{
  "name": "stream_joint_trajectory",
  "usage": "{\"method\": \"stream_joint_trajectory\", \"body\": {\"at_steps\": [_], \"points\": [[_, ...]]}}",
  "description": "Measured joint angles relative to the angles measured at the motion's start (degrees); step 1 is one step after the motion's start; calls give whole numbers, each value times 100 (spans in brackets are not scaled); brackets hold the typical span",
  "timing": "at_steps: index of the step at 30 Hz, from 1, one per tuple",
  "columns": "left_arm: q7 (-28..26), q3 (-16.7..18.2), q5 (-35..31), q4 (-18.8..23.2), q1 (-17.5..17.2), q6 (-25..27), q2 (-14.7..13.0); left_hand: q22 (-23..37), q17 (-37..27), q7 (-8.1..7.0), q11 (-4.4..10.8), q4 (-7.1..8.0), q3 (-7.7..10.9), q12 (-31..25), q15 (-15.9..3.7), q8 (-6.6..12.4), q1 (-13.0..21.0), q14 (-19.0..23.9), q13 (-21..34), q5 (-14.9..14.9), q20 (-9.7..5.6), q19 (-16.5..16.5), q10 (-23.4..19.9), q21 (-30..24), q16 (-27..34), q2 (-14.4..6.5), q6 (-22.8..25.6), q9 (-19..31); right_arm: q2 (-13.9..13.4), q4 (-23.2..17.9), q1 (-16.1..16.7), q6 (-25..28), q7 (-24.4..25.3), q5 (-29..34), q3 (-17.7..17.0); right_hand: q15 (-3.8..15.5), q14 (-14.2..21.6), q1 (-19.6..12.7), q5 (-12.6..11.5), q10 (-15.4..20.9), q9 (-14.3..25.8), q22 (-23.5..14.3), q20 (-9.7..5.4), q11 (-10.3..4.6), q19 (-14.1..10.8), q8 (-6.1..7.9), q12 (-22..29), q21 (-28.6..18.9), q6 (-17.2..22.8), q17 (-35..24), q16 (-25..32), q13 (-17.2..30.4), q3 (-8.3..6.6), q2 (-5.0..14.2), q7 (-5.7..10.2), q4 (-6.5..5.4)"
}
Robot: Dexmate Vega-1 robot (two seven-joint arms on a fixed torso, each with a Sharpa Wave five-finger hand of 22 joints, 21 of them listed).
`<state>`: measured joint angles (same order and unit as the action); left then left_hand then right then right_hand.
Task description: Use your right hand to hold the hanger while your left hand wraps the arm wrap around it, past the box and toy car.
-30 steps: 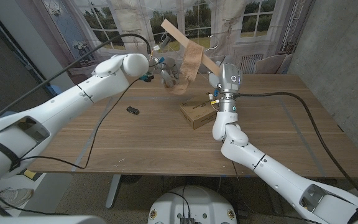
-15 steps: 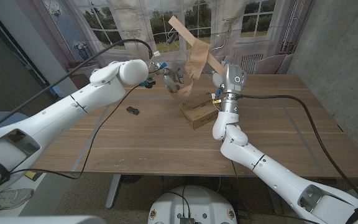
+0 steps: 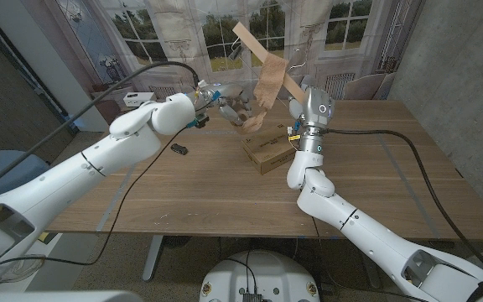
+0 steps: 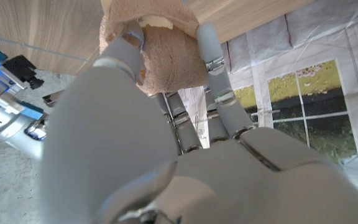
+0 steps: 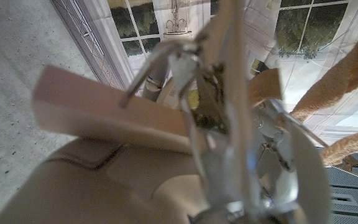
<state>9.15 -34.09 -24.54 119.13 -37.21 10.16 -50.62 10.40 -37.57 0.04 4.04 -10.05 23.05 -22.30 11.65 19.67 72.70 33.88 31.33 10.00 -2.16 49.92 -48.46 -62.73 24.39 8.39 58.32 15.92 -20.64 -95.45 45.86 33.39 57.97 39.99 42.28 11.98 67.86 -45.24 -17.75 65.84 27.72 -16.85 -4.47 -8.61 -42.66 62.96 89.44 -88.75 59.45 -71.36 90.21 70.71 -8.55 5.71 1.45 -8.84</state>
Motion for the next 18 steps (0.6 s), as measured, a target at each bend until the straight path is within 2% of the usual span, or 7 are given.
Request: {"method": "stream_joint_trajectory", "body": {"at_steps": [5,11,14,18], "points": [[-623,172,-260,186,-449,-238,-14,0,0,0,0,0,0,39,0,-5,0,0,2,0,23,-22,0,-22,-10,0,0,-1,17,37,-26,45,1,-30,16,0,0,0,36,0,-11,3,0,0,0,45,0,0,0,0,0,0,0,0,0,0],[-1227,284,-489,265,-748,-599,-14,0,0,0,-9,0,0,48,0,-6,0,0,128,-1,24,-24,8,-43,-22,0,0,-1,37,80,-58,86,2,-68,28,-1,-1,0,44,0,-11,6,0,0,0,45,-2,0,0,0,0,0,-1,0,0,1],[-1578,379,-609,284,-1022,-914,10,0,0,0,-9,0,0,52,0,-10,0,0,129,-1,23,-23,8,-43,-24,0,1,-1,40,110,-85,110,5,-88,47,-1,-1,0,44,0,-11,-6,0,0,0,45,-3,0,0,0,0,0,-16,0,0,16],[-1909,441,-680,268,-1158,-1330,45,0,0,0,-9,0,0,66,0,-11,0,0,134,-4,33,-33,9,-43,-27,0,1,-3,47,151,-113,120,5,-104,66,-1,-1,0,44,0,-21,-1,0,0,0,45,-3,0,0,0,0,-1,-38,0,0,-7]]}}
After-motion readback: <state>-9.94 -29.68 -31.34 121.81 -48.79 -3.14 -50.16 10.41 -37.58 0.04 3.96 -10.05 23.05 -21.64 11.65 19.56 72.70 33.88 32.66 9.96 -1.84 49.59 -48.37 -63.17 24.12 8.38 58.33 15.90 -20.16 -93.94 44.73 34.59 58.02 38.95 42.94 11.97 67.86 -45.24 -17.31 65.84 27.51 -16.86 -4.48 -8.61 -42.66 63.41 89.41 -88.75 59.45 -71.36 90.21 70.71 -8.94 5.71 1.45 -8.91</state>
